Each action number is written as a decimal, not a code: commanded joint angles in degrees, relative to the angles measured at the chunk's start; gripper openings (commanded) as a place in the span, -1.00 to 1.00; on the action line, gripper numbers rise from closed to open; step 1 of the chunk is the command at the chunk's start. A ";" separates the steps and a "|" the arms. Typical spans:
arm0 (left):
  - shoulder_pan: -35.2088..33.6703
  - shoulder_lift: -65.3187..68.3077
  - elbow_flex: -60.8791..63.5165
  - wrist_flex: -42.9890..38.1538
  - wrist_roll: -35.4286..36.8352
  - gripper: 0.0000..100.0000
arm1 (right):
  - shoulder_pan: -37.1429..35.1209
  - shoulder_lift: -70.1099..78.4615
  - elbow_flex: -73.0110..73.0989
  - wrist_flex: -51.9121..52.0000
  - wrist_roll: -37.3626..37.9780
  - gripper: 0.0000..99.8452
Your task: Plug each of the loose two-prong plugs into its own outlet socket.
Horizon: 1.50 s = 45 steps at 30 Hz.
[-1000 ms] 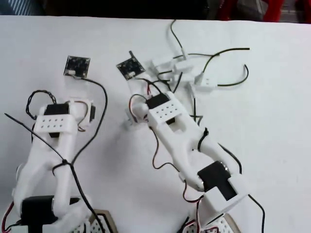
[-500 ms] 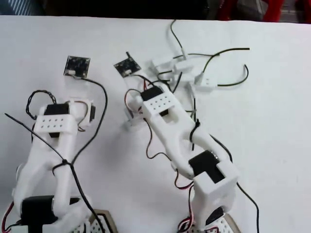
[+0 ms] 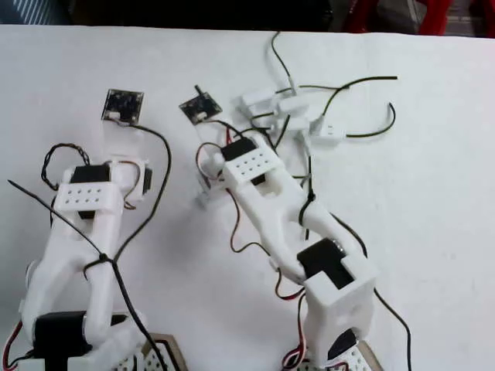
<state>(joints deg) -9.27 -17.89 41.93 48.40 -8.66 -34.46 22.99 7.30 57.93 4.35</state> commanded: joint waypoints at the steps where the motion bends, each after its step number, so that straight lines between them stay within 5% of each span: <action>1: -1.36 -3.03 -0.44 -1.32 0.53 -0.80 | -2.42 3.21 0.26 1.71 0.00 -0.96; 13: -2.15 -3.03 -0.44 -1.41 0.70 -0.80 | -2.33 3.03 0.26 1.80 0.09 -0.96; 21: -1.98 -3.03 -0.44 -1.41 0.70 -0.80 | 4.26 -13.67 -0.09 3.65 0.09 -0.95; 28: -1.89 -2.95 0.09 -1.41 0.79 -0.70 | 6.11 -27.56 0.26 11.47 -0.35 -0.59; 33: -1.80 -3.21 1.67 -2.90 0.79 -0.52 | 5.23 -32.92 0.62 14.02 -0.35 -0.58; 45: 0.92 -3.03 3.60 -4.40 0.35 -0.52 | 4.70 -32.92 7.74 13.85 -0.09 -0.58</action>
<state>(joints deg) -10.59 -17.89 45.10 45.41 -8.40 -29.10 -7.69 14.59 71.65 4.53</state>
